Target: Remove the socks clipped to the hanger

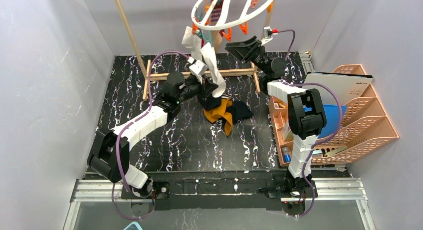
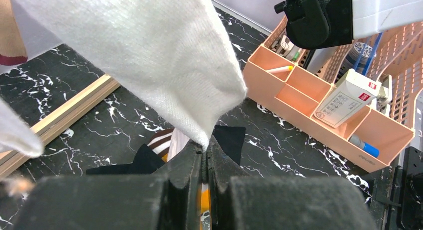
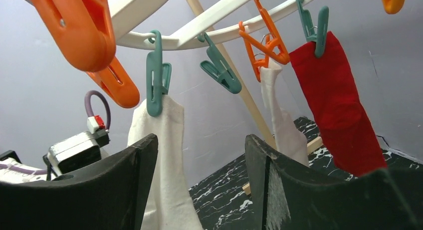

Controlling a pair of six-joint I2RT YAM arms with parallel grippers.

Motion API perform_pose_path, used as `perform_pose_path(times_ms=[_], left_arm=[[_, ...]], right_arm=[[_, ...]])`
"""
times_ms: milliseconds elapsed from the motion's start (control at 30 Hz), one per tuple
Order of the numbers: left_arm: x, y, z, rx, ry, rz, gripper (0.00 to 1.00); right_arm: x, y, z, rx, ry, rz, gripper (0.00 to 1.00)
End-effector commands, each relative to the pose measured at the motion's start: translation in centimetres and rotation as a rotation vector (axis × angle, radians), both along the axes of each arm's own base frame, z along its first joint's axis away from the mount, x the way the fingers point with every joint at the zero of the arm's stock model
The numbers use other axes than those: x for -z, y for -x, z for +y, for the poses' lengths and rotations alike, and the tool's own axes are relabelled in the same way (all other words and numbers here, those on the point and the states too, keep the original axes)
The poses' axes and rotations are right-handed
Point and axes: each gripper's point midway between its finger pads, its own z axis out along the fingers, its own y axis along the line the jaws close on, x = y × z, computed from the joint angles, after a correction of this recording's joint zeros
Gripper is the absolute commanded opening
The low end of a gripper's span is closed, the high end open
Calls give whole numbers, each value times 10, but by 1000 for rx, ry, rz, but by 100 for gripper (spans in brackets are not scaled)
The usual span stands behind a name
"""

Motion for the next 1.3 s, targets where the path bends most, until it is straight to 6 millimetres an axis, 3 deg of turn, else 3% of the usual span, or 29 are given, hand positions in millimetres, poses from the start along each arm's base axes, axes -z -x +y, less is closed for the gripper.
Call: perform_pose_path(times_ms=[0, 367, 633, 833, 1067, 1267], left_arm=[[-10, 16, -1, 18, -4, -25, 0], [-16, 23, 4, -2, -12, -38, 0], [-14, 19, 4, -27, -19, -40, 0], [-13, 18, 4, -62, -38, -58, 0], [3, 14, 6, -131, -101, -75, 0], [8, 13, 8, -200, -157, -117, 0]], right_arm=[[-37, 19, 0, 60, 0, -134, 72], [-41, 19, 10, 7, -60, -128, 72], [-32, 22, 4, 311, 92, -72, 69], [-49, 34, 14, 574, 295, -48, 68], [-41, 31, 9, 717, 433, 89, 67], [-54, 30, 10, 808, 517, 117, 67]])
